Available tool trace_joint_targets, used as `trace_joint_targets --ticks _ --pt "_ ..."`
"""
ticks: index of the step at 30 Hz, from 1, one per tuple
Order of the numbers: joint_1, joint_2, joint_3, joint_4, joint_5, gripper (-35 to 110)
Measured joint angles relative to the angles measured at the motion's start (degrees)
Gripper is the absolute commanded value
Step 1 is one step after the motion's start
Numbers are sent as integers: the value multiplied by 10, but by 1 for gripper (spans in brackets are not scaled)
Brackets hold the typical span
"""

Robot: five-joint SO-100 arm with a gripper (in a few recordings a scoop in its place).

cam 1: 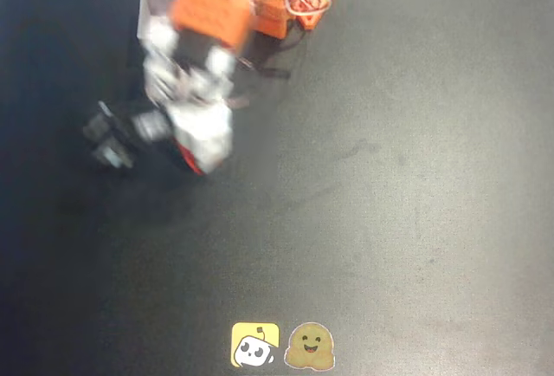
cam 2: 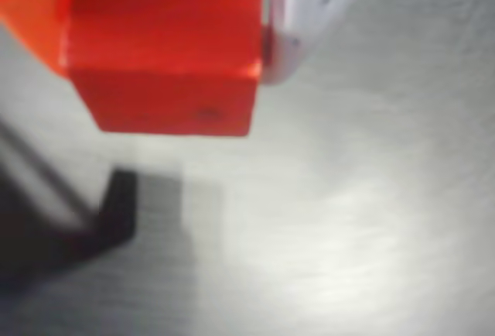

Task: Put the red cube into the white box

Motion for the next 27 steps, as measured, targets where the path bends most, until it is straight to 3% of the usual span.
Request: trace_joint_targets --ticks 6,19,27 --pt "102 58 0 79 8 0" --pt "347 104 7 193 -138 0" --pt "396 111 18 221 -189 0"
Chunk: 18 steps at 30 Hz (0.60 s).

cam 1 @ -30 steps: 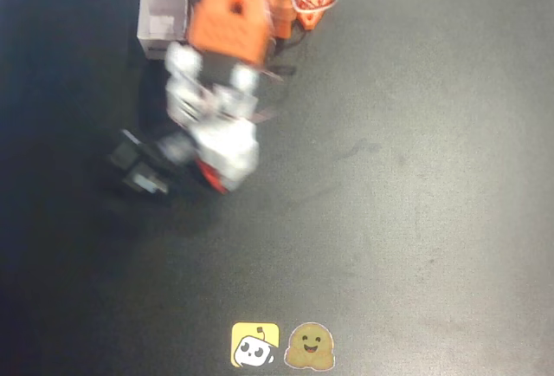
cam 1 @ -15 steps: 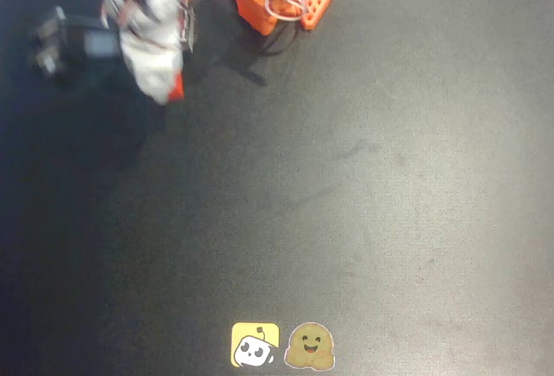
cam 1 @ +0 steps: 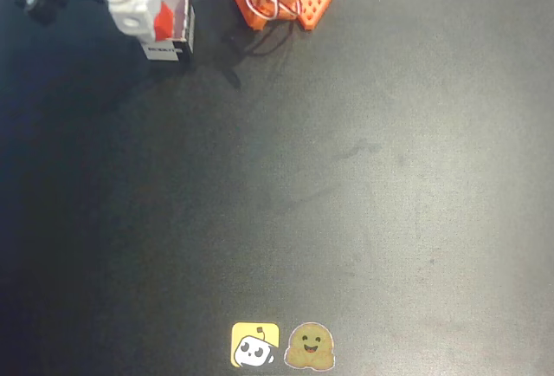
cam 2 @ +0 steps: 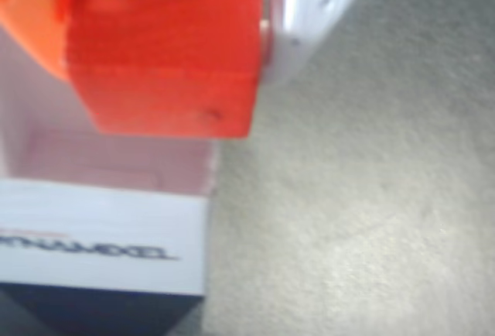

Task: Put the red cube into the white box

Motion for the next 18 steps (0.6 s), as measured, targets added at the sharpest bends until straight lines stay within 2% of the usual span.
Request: trace_joint_targets --ticks 15,18 --pt "67 33 37 9 -55 0" --pt "72 35 38 4 -81 16"
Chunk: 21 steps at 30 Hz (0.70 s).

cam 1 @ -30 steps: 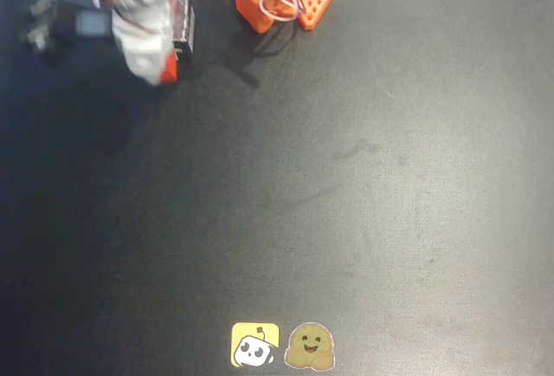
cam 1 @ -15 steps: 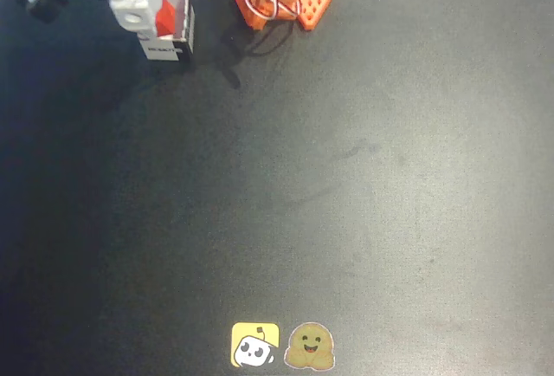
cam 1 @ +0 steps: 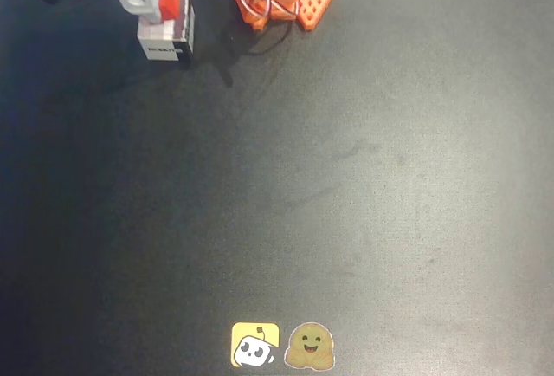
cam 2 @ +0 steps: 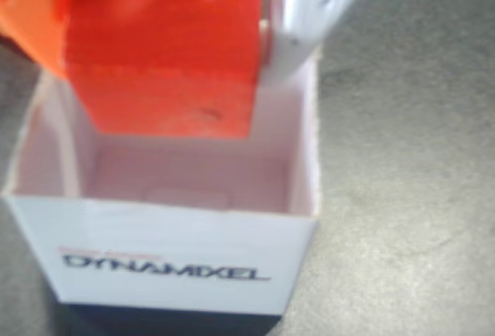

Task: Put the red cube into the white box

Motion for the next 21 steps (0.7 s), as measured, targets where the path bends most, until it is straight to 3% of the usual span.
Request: trace_joint_targets --ticks 5,11,15,21 --pt "3 14 1 -22 -67 29" --pt "8 34 4 -21 -76 29" --pt "4 36 4 -25 -87 0" --pt "-28 46 23 -113 -192 0"
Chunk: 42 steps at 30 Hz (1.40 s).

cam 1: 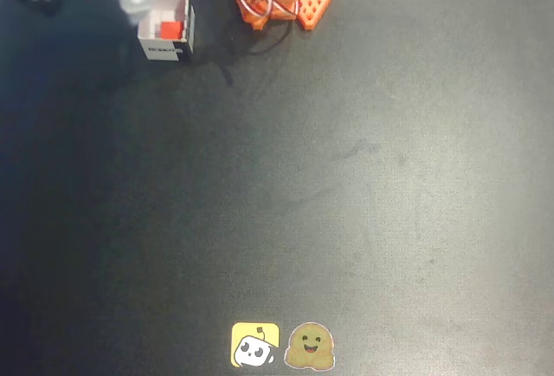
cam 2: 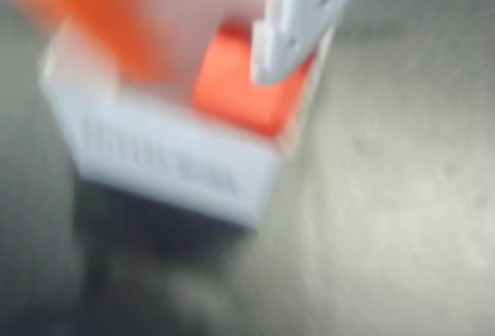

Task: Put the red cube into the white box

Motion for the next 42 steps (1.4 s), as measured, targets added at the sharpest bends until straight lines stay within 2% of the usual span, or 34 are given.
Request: trace_joint_targets --ticks 4,9,15,19,28,37,42 --pt "-120 6 18 -98 -72 0" --pt "-339 6 29 -187 -89 0" --pt "-514 67 87 -214 -89 0" --pt "-563 196 182 -207 -89 0" --pt "-630 527 351 -112 -68 0" --pt "-649 565 447 -152 27 0" --pt "-647 570 453 -81 40 0"
